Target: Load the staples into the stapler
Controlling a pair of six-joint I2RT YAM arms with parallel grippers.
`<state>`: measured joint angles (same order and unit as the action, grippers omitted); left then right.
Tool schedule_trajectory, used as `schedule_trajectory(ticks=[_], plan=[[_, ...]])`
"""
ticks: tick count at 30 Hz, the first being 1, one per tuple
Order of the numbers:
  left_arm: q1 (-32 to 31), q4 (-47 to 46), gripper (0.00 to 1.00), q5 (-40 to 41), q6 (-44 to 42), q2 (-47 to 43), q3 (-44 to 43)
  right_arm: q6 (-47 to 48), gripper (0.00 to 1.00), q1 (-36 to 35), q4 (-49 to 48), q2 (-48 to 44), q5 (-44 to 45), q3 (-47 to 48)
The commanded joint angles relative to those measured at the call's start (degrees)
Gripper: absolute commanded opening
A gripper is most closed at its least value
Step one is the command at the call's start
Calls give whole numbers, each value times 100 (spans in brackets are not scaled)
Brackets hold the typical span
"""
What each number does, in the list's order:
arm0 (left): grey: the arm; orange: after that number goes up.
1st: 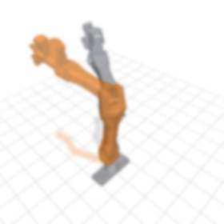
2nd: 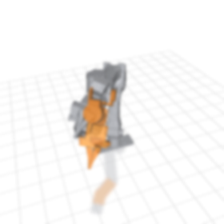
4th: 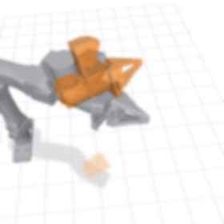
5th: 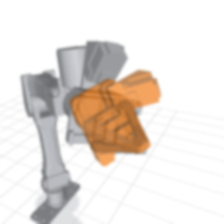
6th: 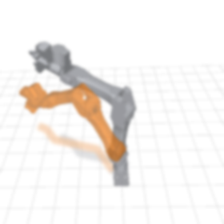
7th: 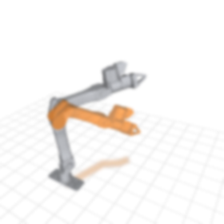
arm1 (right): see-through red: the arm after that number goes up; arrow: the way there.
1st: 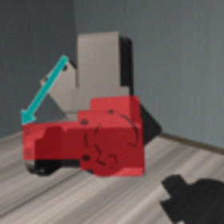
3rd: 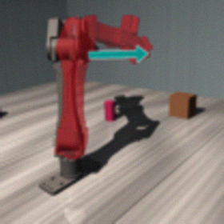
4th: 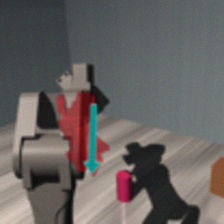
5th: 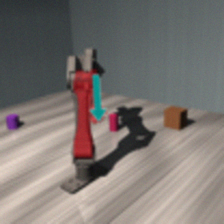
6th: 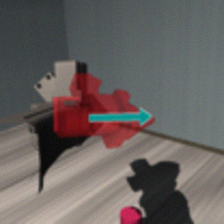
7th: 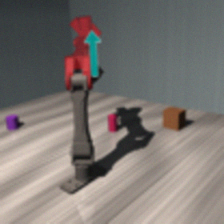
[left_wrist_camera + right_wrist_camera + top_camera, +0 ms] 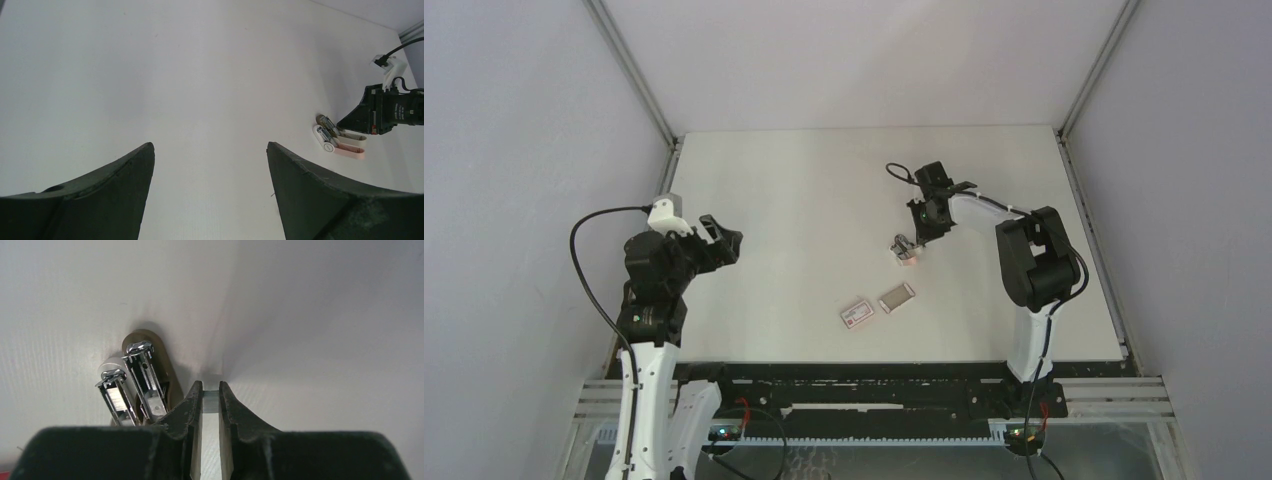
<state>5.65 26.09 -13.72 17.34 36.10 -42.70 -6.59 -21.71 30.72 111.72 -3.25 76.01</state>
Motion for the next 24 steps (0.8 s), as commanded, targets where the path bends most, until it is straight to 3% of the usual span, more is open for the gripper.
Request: schedule_trajectory(ticks=[1, 10, 24], plan=[[44, -179, 87, -26, -108, -41, 14, -6, 9, -52, -409, -372, 270, 151], [46, -162, 87, -36, -108, -41, -2, 292, 9, -371, -1065, -429, 287, 178], [48, -156, 87, -36, -108, -41, -8, 777, 9, -581, -1086, -318, -113, 178]])
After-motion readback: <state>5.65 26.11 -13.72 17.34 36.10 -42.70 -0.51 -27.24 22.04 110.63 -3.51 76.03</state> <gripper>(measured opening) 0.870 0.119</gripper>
